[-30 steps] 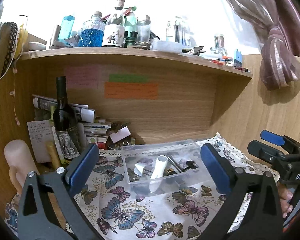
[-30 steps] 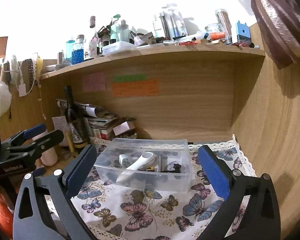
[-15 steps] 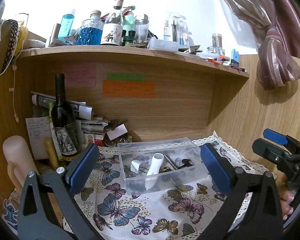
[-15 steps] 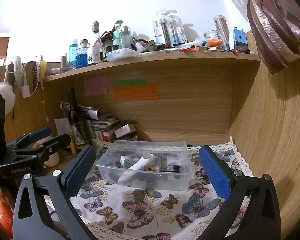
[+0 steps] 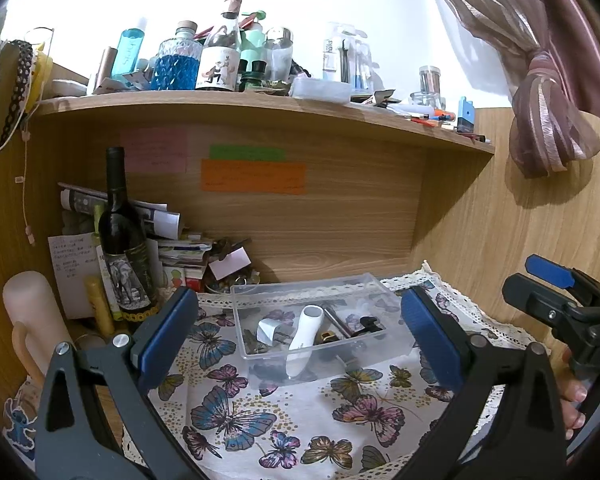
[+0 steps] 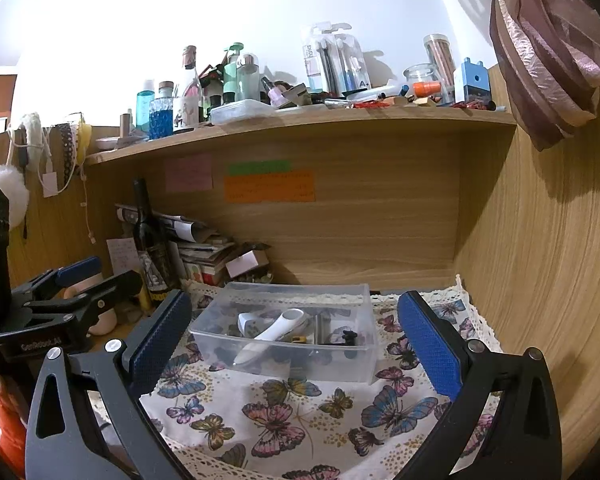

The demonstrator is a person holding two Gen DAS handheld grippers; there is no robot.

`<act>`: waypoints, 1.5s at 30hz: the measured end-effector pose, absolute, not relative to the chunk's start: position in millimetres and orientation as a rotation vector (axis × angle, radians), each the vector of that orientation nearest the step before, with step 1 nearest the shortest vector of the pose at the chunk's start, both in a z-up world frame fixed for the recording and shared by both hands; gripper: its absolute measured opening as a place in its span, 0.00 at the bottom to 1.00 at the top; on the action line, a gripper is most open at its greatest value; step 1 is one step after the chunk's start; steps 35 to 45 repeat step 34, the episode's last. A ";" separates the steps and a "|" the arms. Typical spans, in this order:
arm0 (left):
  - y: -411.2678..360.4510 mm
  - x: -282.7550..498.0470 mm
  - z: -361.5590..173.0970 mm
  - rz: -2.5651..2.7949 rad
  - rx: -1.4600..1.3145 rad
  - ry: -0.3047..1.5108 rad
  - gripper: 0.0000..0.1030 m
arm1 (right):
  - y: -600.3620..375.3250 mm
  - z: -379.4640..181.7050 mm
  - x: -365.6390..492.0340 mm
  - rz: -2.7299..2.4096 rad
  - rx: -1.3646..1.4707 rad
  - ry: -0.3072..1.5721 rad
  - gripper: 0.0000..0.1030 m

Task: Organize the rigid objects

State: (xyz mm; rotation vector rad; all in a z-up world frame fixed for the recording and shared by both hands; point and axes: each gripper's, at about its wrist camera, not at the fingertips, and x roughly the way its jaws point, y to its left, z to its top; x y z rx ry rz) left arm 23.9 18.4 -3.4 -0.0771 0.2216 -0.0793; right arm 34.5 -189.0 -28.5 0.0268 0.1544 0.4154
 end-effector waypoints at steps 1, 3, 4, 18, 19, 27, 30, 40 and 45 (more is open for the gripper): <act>18.0 24.0 -2.7 -0.079 -0.077 0.221 1.00 | -188.9 -28.2 34.0 0.416 0.028 0.153 1.00; 17.2 23.3 -2.6 -0.078 -0.075 0.220 1.00 | -188.8 -28.0 33.1 0.416 0.027 0.151 1.00; 17.0 23.2 -2.2 -0.078 -0.076 0.220 1.00 | -188.4 -27.8 33.0 0.415 0.026 0.151 1.00; 15.5 19.6 -1.3 -0.093 -0.086 0.220 1.00 | -190.8 -27.0 29.6 0.426 0.032 0.147 1.00; 15.1 19.4 -1.5 -0.095 -0.086 0.221 1.00 | -190.2 -27.0 29.0 0.426 0.032 0.148 1.00; 11.3 18.1 -2.4 -0.109 -0.069 0.220 1.00 | -186.2 -28.6 30.1 0.428 0.033 0.159 1.00; 11.0 17.9 -2.6 -0.114 -0.066 0.216 1.00 | -185.7 -29.4 31.1 0.429 0.035 0.163 1.00; 9.9 18.7 -2.9 -0.123 -0.054 0.221 1.00 | -186.3 -30.6 32.6 0.427 0.037 0.167 1.00; 9.9 18.7 -2.9 -0.123 -0.054 0.221 1.00 | -186.3 -30.6 32.6 0.427 0.037 0.167 1.00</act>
